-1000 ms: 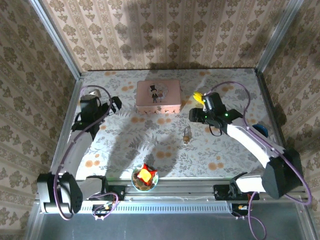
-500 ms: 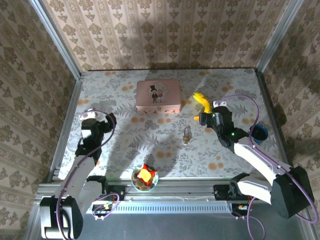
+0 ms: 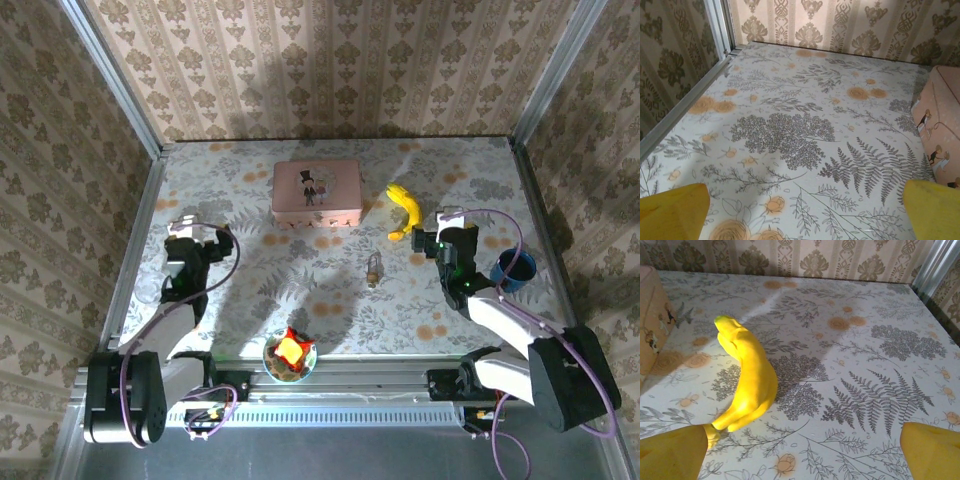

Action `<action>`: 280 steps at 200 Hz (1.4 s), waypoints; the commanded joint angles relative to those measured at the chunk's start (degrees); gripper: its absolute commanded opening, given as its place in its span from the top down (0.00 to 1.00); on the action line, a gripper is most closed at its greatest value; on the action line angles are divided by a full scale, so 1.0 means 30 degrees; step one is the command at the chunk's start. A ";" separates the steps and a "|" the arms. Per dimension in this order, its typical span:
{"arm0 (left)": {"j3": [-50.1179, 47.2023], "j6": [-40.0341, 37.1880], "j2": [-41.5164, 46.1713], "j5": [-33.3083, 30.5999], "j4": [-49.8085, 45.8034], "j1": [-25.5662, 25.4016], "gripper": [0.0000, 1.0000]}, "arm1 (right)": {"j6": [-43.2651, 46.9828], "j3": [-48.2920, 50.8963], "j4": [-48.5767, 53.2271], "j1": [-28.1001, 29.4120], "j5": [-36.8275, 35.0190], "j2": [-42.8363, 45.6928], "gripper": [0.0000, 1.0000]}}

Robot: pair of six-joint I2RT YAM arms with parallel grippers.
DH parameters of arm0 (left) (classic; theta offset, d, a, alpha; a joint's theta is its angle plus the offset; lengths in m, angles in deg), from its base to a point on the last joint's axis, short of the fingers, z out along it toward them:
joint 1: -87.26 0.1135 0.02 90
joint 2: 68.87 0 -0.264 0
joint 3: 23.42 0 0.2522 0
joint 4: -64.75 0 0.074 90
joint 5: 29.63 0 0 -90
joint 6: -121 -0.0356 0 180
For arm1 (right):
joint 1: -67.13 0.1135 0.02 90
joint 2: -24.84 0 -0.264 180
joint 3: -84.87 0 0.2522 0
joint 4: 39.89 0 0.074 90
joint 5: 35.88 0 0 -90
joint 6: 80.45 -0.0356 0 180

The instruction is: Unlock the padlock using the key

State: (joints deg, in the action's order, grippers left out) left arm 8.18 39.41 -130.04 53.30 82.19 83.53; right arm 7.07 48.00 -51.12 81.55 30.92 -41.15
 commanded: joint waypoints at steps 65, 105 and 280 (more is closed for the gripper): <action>-0.0266 -0.2796 -0.4875 0.4108 0.5959 0.1828 0.00 | 0.2217 0.0425 -0.5003 -0.0950 0.1622 -0.1899 0.00; -0.0037 -0.3480 -0.6475 0.5593 0.7522 0.2167 0.00 | 0.2270 0.1358 -0.6688 -0.1667 0.2800 -0.1570 0.00; 0.1053 -0.4470 -0.9454 0.8306 0.8320 0.2297 0.00 | 0.2376 0.3016 -1.1917 -0.2834 0.6693 -0.5376 0.00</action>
State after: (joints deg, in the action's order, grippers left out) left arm 11.00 27.06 -158.19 75.29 105.07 89.83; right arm 12.84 56.57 -80.26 73.72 47.38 -52.72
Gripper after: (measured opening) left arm 0.999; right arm 0.999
